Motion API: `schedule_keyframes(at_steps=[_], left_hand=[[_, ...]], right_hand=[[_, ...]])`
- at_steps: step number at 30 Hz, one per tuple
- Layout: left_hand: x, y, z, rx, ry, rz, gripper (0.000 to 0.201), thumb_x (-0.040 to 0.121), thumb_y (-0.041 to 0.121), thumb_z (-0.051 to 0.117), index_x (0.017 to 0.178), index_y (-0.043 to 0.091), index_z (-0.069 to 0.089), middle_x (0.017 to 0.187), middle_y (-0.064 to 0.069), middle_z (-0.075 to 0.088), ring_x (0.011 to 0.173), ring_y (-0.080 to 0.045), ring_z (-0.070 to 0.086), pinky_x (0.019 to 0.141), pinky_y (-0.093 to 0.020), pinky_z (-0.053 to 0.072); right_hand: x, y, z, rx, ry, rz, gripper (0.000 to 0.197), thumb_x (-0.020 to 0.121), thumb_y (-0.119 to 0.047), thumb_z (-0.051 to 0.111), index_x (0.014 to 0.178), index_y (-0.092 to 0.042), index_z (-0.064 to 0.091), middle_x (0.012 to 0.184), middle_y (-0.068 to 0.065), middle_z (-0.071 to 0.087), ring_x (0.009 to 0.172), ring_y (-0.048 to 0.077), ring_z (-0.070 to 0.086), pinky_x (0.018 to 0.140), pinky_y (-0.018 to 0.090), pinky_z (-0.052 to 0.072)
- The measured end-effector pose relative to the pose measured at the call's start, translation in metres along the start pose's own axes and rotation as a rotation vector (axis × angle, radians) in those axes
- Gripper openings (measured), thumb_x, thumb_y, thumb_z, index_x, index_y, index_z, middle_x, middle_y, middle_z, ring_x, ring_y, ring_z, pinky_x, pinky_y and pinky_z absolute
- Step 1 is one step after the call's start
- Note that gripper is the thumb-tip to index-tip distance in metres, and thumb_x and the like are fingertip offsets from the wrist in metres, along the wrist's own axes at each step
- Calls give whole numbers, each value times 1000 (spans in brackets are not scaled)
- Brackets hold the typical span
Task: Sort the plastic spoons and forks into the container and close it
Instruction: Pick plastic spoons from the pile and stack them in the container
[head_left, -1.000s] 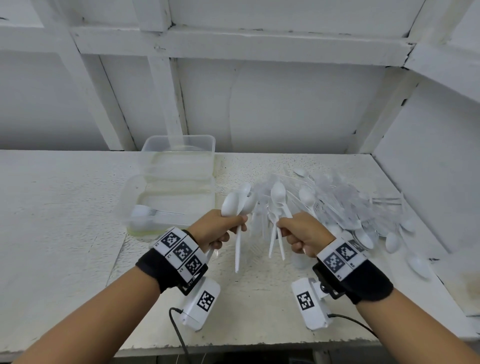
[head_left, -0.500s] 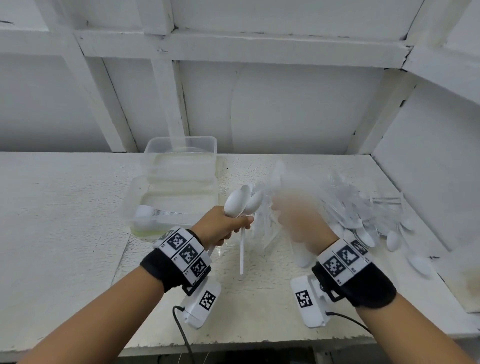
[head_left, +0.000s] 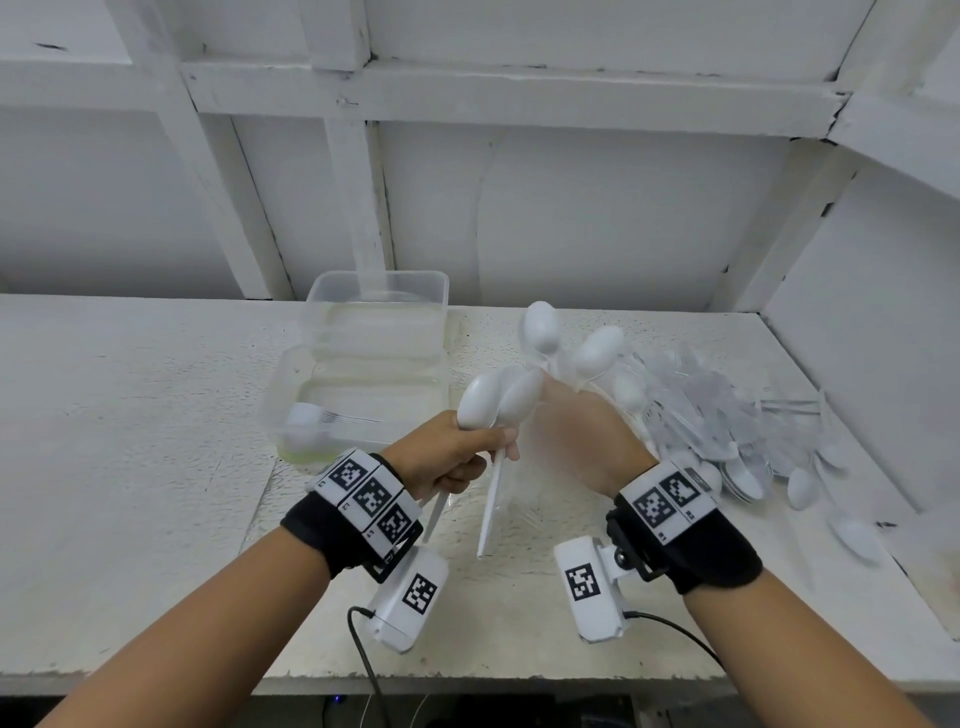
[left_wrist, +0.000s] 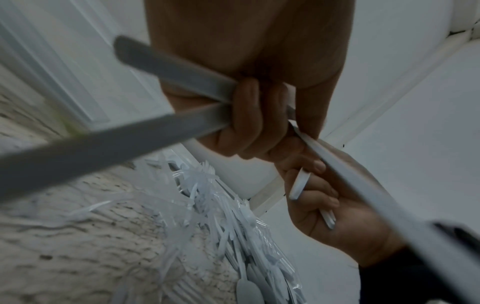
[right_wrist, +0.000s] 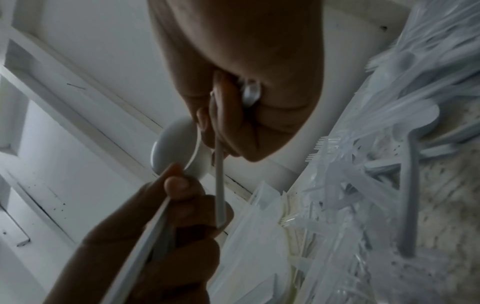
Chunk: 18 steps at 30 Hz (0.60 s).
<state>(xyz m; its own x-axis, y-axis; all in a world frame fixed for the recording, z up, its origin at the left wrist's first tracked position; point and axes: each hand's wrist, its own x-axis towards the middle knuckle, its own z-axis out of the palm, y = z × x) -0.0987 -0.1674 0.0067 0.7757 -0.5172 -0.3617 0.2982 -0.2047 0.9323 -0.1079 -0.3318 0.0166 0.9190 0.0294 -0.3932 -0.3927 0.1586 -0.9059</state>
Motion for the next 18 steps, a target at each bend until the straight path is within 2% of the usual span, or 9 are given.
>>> schedule_keyframes(at_steps=[2, 4, 9, 11, 14, 16, 18], left_hand=[[0, 0, 0, -23, -35, -4, 25, 90, 21, 58, 67, 13, 59, 51, 8, 43, 37, -4, 22, 36, -15, 17], [-2, 0, 0, -20, -41, -12, 26, 93, 18, 52, 69, 10, 55, 46, 12, 44, 37, -4, 23, 36, -14, 17], [-6, 4, 0, -51, -78, -18, 27, 96, 14, 44, 71, 7, 50, 40, 8, 47, 33, -2, 24, 39, -16, 14], [-6, 2, -1, -76, -86, -16, 24, 93, 17, 51, 72, 7, 53, 46, 9, 51, 33, -2, 25, 38, -15, 16], [-3, -1, -3, -47, -18, -3, 17, 91, 24, 57, 82, 10, 61, 56, 9, 50, 35, -2, 24, 36, -14, 18], [-1, -1, -3, -11, 56, 6, 16, 92, 25, 55, 89, 9, 58, 51, 12, 45, 37, -2, 25, 37, -14, 19], [1, 0, -2, 0, 114, 4, 26, 90, 37, 51, 89, 11, 55, 55, 12, 46, 42, -3, 28, 40, -15, 21]], right_hand=[[2, 0, 1, -9, 8, -6, 36, 94, -31, 52, 64, -15, 40, 48, -4, 33, 31, 4, 18, 34, 13, 14], [3, -1, 2, -32, 1, -33, 38, 94, -27, 51, 61, -15, 36, 46, -4, 33, 30, 4, 18, 34, 12, 14], [3, -4, 4, -55, -90, 9, 41, 95, -33, 48, 60, -14, 38, 48, -3, 34, 30, 4, 18, 35, 13, 14], [3, -5, 5, -22, -119, 24, 41, 96, -31, 46, 60, -13, 38, 48, -3, 34, 30, 4, 18, 34, 13, 15], [7, -4, 5, 25, -57, -10, 39, 95, -29, 49, 62, -12, 38, 47, -3, 35, 30, 3, 19, 34, 13, 16], [9, -2, 2, 54, 15, -46, 38, 94, -33, 52, 63, -13, 41, 47, -4, 36, 29, 3, 21, 33, 13, 16], [10, 0, 0, 49, 66, -88, 32, 92, -35, 54, 70, -12, 50, 47, -5, 35, 30, 2, 22, 33, 14, 17]])
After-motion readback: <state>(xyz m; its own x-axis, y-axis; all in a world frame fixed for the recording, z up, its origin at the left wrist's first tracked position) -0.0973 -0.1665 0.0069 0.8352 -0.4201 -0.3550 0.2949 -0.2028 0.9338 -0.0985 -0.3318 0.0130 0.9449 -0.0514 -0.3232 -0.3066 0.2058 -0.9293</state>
